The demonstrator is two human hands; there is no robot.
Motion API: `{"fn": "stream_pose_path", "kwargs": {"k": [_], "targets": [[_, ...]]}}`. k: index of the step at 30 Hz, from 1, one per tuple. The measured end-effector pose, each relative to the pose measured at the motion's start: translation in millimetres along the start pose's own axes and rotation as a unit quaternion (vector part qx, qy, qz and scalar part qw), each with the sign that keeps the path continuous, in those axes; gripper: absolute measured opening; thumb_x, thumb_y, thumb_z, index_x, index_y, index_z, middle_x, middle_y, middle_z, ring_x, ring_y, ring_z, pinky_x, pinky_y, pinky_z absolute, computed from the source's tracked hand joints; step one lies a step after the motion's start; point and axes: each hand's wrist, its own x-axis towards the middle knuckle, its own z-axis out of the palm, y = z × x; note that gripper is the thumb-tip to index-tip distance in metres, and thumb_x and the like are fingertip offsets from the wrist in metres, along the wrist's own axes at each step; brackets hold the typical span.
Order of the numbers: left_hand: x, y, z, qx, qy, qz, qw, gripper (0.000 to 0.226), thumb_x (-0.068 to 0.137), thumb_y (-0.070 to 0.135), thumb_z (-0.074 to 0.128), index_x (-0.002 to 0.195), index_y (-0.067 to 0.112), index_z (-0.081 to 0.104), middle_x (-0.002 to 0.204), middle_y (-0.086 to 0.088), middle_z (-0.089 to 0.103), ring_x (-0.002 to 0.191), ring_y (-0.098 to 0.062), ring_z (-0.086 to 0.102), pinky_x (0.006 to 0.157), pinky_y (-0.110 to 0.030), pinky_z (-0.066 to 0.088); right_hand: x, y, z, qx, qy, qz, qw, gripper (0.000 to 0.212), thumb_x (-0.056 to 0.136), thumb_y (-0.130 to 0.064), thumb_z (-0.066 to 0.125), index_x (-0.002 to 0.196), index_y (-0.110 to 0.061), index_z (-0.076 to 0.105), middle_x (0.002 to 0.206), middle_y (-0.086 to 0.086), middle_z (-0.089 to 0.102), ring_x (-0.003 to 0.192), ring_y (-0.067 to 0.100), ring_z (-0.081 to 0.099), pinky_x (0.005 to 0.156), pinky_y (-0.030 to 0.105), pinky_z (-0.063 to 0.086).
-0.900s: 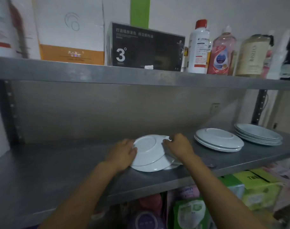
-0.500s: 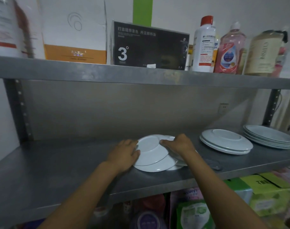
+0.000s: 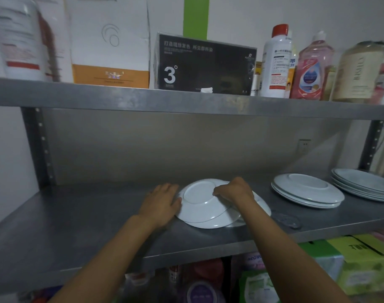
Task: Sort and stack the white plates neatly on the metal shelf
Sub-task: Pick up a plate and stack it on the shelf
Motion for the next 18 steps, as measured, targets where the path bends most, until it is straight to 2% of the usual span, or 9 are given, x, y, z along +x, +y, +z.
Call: {"fn": "stream_pose_path", "kwargs": {"k": [2,3,6,8,11,13,17,18], "targets": [[-2,-3,-1,0.005,0.005,-0.006,1.000,0.054,0.099,0.041,0.039,0.147,0.017,0.032,0.150,-0.005,0.036,0.136,-0.024,0.033,0.110,-0.037,0.031,1,-2,1,0.043,-0.002,0.016,0.999,0.039,0.059,-0.031,0.079,0.083,-0.009,0.058,0.079,0.002,0.061,0.079,0.023,0.061,0.072,0.029,0.052],[-2,-4,-3,0.005,0.008,-0.008,1.000,0.055,0.100,0.041,0.039,0.148,0.017,0.030,0.151,-0.005,0.035,0.138,-0.024,0.032,0.111,-0.036,0.030,1,-4,0,0.069,-0.010,0.027,0.997,0.043,0.057,-0.030,0.081,0.087,-0.007,0.059,0.081,0.003,0.062,0.081,0.024,0.062,0.074,0.030,0.053],[-4,-6,-8,0.007,0.017,-0.014,1.000,0.055,0.099,0.042,0.038,0.148,0.018,0.029,0.152,-0.004,0.034,0.138,-0.023,0.031,0.111,-0.036,0.029,5,-10,-1,0.129,-0.038,0.039,0.990,0.077,0.049,-0.025,0.087,0.115,0.001,0.056,0.106,0.011,0.066,0.093,0.028,0.065,0.076,0.032,0.053],[-6,-9,-10,0.009,0.021,-0.020,1.000,0.055,0.099,0.042,0.039,0.148,0.018,0.030,0.152,-0.004,0.034,0.138,-0.023,0.031,0.111,-0.036,0.029,4,-16,-2,0.157,-0.051,0.033,0.986,0.082,0.050,-0.019,0.090,0.119,0.005,0.051,0.110,0.014,0.064,0.093,0.029,0.064,0.075,0.032,0.052],[-10,-15,-14,-0.002,0.030,-0.034,0.999,0.054,0.100,0.039,0.039,0.148,0.018,0.031,0.152,-0.004,0.034,0.138,-0.023,0.031,0.111,-0.035,0.029,-1,-26,-3,0.193,-0.071,0.011,0.979,0.055,0.062,-0.013,0.087,0.101,0.000,0.052,0.087,0.011,0.060,0.070,0.022,0.058,0.057,0.023,0.046],[-13,-20,-17,-0.012,0.040,-0.040,0.998,0.053,0.099,0.038,0.040,0.147,0.017,0.032,0.151,-0.005,0.036,0.137,-0.024,0.033,0.109,-0.032,0.030,-6,-34,-2,0.197,-0.093,-0.005,0.976,0.043,0.067,-0.014,0.084,0.091,-0.008,0.048,0.069,0.005,0.051,0.053,0.014,0.046,0.043,0.020,0.036],[-21,-34,-27,-0.032,0.076,-0.062,0.995,0.052,0.099,0.034,0.043,0.146,0.014,0.035,0.148,-0.008,0.040,0.135,-0.027,0.036,0.108,-0.031,0.030,-22,-54,3,0.222,-0.129,-0.089,0.963,0.028,0.072,-0.018,0.080,0.069,-0.014,0.053,0.055,0.002,0.047,0.042,0.011,0.039,0.044,0.020,0.029],[-23,-38,-30,-0.041,0.094,-0.066,0.993,0.050,0.099,0.033,0.044,0.145,0.014,0.038,0.146,-0.010,0.043,0.133,-0.028,0.039,0.107,-0.032,0.032,-29,-59,3,0.221,-0.132,-0.126,0.958,0.021,0.074,-0.017,0.078,0.070,-0.014,0.058,0.055,0.001,0.049,0.039,0.009,0.039,0.041,0.018,0.028]]}}
